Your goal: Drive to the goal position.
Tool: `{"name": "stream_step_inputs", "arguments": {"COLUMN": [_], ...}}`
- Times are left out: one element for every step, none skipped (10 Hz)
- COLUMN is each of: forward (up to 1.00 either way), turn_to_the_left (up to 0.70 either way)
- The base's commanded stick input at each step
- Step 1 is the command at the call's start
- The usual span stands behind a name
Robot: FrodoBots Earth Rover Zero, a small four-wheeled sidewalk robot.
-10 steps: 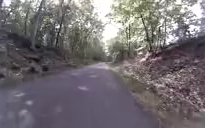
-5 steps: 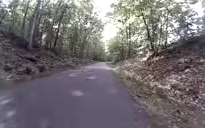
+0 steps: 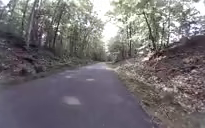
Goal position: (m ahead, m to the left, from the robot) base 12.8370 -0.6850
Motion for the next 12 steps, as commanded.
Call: {"name": "stream_step_inputs", "arguments": {"forward": [0.70, 0.70, 0.70, 0.70, 0.70, 0.70, 0.70, 0.70, 0.70, 0.70, 0.70, 0.70], "turn_to_the_left": [0.00, 0.00, 0.00, 0.00, 0.00, 0.00, 0.00, 0.00, 0.00, 0.00, 0.00, 0.00]}}
